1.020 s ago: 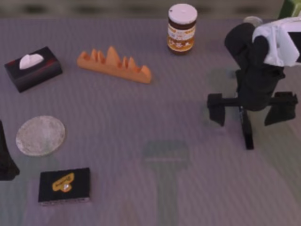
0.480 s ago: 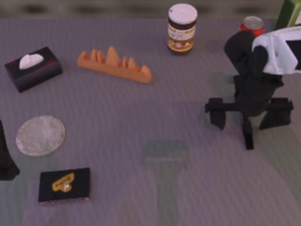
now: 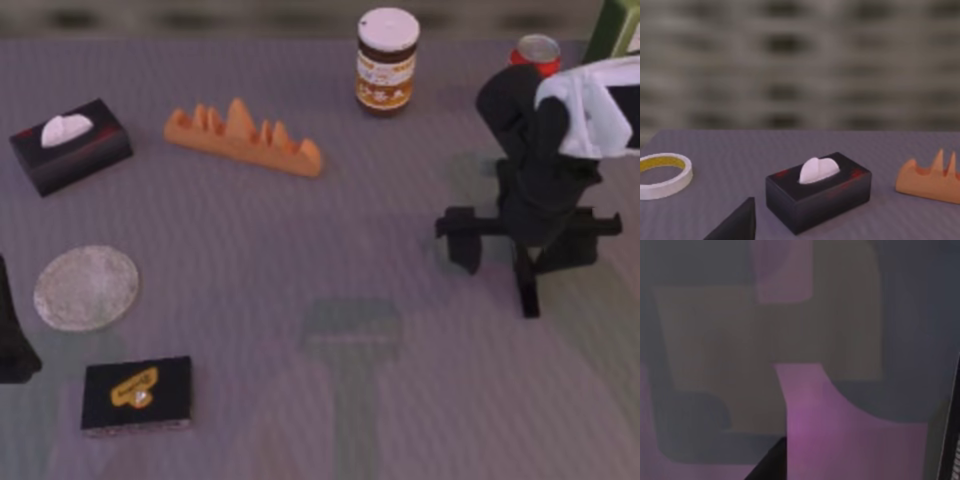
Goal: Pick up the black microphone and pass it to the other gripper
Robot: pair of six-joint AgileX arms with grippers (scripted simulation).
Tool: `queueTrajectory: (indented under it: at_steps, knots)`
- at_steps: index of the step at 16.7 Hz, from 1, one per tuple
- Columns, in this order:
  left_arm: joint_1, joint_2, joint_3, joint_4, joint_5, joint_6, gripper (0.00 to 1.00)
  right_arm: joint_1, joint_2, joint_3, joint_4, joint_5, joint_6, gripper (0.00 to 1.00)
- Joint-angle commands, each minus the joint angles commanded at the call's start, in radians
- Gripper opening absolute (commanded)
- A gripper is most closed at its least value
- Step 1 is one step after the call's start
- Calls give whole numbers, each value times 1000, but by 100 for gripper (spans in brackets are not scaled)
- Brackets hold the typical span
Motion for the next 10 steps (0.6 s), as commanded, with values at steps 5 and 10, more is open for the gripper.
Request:
queueTrajectory:
  at_steps: [5,10]
  knots:
    - [0,0,0,0,0,0,100,0,0,0,0,0,0,0]
    - [0,0,0,0,0,0,100,0,0,0,0,0,0,0]
